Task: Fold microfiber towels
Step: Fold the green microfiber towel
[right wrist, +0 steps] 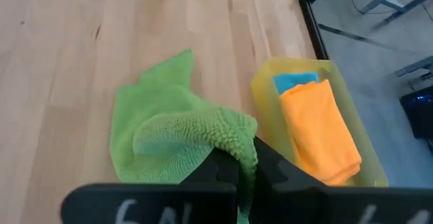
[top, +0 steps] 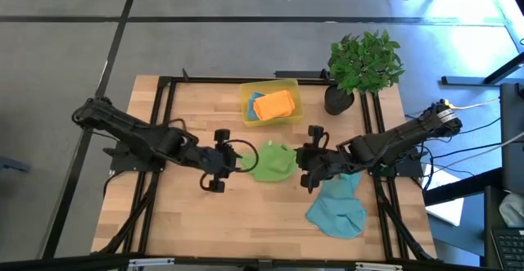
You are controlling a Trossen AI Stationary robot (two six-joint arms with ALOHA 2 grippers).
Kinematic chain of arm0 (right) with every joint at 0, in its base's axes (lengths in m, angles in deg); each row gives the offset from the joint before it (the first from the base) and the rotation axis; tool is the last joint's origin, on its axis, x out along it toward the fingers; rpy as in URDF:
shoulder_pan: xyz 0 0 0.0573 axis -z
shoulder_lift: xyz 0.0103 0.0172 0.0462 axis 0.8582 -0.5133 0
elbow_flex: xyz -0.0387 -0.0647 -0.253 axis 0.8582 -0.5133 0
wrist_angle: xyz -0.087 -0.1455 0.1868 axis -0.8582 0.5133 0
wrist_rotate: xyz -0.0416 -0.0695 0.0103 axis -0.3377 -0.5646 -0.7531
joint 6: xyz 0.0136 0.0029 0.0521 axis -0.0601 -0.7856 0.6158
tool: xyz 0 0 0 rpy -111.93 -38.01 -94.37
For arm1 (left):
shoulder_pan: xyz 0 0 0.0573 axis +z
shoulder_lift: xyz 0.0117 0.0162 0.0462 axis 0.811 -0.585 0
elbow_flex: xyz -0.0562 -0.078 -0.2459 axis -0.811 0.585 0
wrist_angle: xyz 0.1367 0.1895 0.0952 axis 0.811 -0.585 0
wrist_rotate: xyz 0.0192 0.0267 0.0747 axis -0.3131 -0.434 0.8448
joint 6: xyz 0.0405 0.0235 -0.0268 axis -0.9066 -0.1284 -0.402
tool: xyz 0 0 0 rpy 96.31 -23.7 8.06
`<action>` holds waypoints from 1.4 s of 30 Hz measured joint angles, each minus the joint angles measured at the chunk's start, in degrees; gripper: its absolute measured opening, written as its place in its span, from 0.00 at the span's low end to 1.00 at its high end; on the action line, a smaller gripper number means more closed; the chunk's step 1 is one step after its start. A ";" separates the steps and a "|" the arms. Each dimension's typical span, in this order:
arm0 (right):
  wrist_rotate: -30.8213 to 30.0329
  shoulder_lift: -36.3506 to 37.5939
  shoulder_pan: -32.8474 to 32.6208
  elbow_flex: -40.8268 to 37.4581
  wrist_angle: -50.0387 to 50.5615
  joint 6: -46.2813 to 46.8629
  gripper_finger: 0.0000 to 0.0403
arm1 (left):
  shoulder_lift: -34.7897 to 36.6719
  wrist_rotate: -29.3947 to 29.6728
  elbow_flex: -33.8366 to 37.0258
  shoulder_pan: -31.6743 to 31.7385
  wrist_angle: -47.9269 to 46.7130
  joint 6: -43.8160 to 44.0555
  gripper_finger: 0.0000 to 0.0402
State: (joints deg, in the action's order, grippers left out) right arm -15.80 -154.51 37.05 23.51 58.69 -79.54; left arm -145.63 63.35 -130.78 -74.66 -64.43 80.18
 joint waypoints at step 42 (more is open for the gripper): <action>3.46 -0.04 -0.31 -0.43 -0.81 -1.27 0.01 | -31.47 -46.97 14.86 35.17 58.88 -11.27 0.57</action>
State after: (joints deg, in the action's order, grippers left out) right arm -12.34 -154.55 36.75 23.08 57.88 -80.82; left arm -177.11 16.38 -115.92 -39.49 -5.55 68.91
